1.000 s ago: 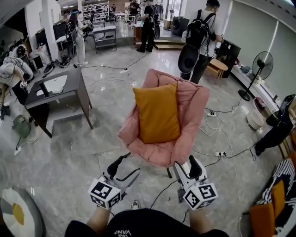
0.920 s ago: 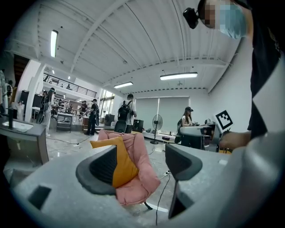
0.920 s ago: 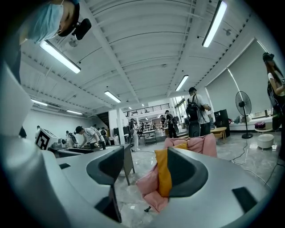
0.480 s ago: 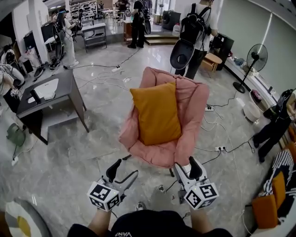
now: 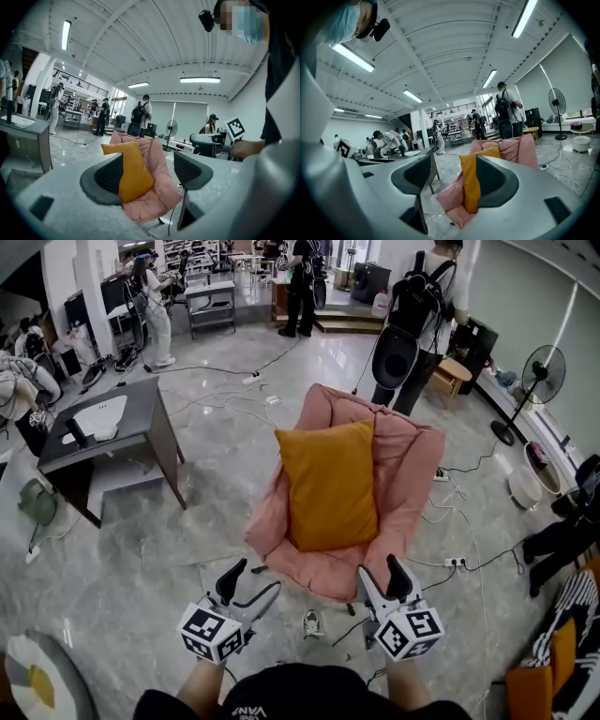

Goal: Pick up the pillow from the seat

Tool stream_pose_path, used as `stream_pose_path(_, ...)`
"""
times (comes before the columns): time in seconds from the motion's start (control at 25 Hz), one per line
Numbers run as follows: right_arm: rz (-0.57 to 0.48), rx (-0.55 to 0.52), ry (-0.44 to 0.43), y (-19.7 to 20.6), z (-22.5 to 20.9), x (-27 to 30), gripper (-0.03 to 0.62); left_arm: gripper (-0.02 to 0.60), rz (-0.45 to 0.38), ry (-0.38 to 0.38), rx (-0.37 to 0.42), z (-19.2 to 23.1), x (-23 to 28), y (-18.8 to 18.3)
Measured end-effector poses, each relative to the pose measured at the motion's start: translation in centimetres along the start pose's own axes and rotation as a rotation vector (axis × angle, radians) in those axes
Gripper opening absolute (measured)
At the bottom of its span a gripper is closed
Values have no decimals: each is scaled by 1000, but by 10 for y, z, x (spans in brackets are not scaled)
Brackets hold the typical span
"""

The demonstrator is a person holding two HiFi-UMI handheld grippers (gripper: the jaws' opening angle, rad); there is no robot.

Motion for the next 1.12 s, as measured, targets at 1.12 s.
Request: stream_pose_path(1.12,93,52,-75,-18,-152,187,281,334,28,-147,-64,95,190,-18)
Point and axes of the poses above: the fingertips, and each gripper's own axes: x forward along the fingers, z to its left, y out of its underside, the point moved 1 cm from there along -x, backward along the fingers, and after that the axes turned 9 degrees about y, right-handed, at the moved point
